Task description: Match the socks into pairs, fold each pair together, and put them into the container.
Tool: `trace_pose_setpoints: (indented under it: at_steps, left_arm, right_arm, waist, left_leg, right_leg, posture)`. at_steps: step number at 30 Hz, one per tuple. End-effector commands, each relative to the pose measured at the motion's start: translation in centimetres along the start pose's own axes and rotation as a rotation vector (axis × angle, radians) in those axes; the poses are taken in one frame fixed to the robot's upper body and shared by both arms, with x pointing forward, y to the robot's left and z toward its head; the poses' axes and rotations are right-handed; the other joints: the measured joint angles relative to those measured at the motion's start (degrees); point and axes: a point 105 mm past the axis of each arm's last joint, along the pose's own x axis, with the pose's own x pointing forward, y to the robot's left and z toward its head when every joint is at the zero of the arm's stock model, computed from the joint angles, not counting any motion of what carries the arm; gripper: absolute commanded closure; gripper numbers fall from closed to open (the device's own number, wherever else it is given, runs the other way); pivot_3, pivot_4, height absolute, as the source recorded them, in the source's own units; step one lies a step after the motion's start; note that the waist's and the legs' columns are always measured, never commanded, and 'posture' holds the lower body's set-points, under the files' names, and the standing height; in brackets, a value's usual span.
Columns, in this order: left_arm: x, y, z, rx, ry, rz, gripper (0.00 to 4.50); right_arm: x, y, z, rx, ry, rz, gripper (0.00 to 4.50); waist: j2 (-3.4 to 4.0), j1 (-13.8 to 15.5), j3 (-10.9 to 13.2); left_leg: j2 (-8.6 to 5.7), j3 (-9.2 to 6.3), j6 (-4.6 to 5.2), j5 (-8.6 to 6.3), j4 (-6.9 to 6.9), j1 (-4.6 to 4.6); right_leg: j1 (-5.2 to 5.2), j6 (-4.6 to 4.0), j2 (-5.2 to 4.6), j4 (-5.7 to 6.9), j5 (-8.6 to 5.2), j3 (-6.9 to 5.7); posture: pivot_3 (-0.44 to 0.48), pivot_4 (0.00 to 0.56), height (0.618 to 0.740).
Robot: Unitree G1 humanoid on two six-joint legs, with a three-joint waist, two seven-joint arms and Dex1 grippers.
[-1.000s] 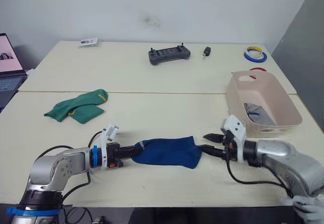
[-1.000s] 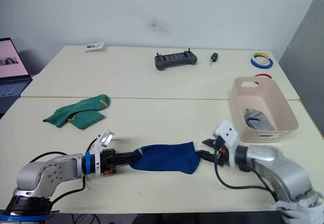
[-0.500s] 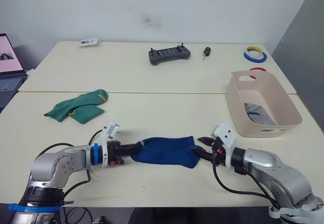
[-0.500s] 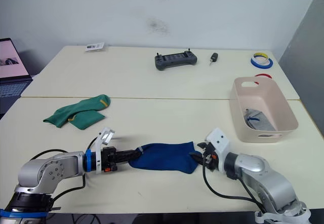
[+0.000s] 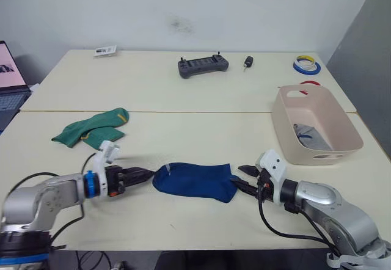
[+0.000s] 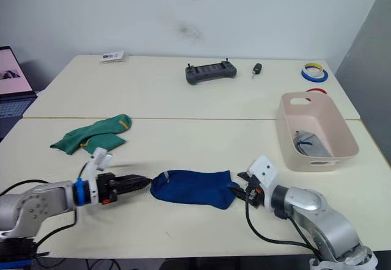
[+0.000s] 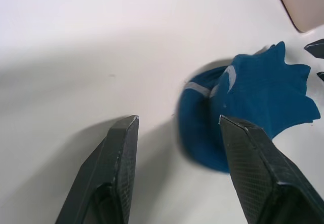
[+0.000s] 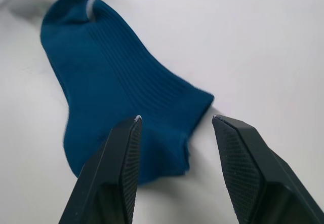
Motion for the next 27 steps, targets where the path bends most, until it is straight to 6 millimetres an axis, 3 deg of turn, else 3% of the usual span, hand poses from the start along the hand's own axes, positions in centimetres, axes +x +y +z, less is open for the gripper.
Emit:
trace_pose_setpoints:
  at_steps: [1, 3, 6, 10, 14, 19, 22, 27]
  left_arm:
    - [-0.8, -1.9, 3.2, 0.139, -0.087, -0.079, 1.9]
    - [-0.1, -3.1, 4.0, 0.219, -0.08, -0.133, 2.28]
    - [1.7, -5.3, 4.3, 0.347, -0.043, -0.222, 3.05]
    - [5.0, -7.3, 3.8, 0.486, -0.017, -0.308, 4.38]
    - [7.7, -7.1, 1.4, 0.575, 0.06, -0.349, 4.48]
    - [8.1, -4.0, -1.3, 0.57, 0.143, -0.288, 4.48]
    - [7.8, -2.0, -2.1, 0.537, 0.156, -0.214, 4.48]
    - [7.3, 0.1, -4.4, 0.471, 0.21, -0.15, 4.48]
  right_arm:
    - [-0.6, 0.4, 1.7, -0.054, -0.066, 0.011, 2.08]
    - [-0.3, 0.6, 2.1, -0.056, -0.086, 0.022, 2.08]
    - [0.4, 0.9, 2.5, -0.056, -0.099, 0.034, 2.98]
    - [2.3, 1.9, 2.3, -0.057, -0.097, 0.059, 4.49]
    - [4.7, 3.0, 1.9, -0.086, -0.083, 0.089, 4.5]
    - [6.4, 3.5, -0.2, -0.098, -0.019, 0.093, 4.5]
    - [5.9, 2.6, -2.2, -0.09, 0.041, 0.044, 4.5]
    - [3.2, 0.9, -4.6, -0.044, 0.097, -0.044, 4.5]
  waist:
    - [0.0, 0.3, 0.0]
    - [-0.03, 0.5, 0.0]
    - [-0.05, 0.4, 0.0]
    - [-0.04, 0.1, 0.0]
    - [-0.04, -0.3, 0.0]
    - [-0.03, -0.1, 0.0]
    - [-0.04, 0.0, 0.0]
    - [0.02, 0.1, -0.3]
  left_leg:
    - [-0.02, 0.0, 0.0, 0.0, 0.0, 0.0]
    - [-0.04, 0.02, -0.01, 0.0, 0.01, -0.01]
    - [-0.04, 0.05, -0.02, 0.0, 0.01, -0.03]
    - [-0.02, 0.06, -0.02, 0.01, 0.0, -0.01]
    - [-0.01, 0.1, -0.01, 0.01, 0.01, -0.02]
    - [0.03, 0.09, -0.01, 0.01, -0.03, -0.02]
    - [0.0, 0.11, 0.0, 0.0, 0.0, -0.04]
    - [-0.04, 0.08, 0.02, -0.01, 0.01, 0.06]
  right_leg:
    - [0.01, 0.0, -0.02, -0.01, 0.0, -0.02]
    - [0.03, 0.0, -0.07, -0.04, 0.0, -0.03]
    - [0.03, 0.01, -0.06, -0.05, 0.0, -0.01]
    - [0.02, 0.0, -0.01, -0.02, 0.0, 0.01]
    - [-0.03, 0.0, 0.05, 0.03, 0.0, 0.07]
    - [-0.13, -0.01, 0.15, 0.05, 0.0, 0.1]
    - [-0.12, -0.01, 0.09, 0.04, 0.0, 0.09]
    - [0.06, 0.0, 0.03, 0.01, 0.0, 0.03]
  posture:
    - [0.0, 0.15, 0.74]
    - [0.0, 0.15, 0.74]
    - [0.0, 0.15, 0.74]
    - [0.0, 0.15, 0.74]
    - [0.0, 0.15, 0.74]
    - [0.0, 0.15, 0.74]
    - [0.0, 0.15, 0.74]
    - [0.0, 0.15, 0.74]
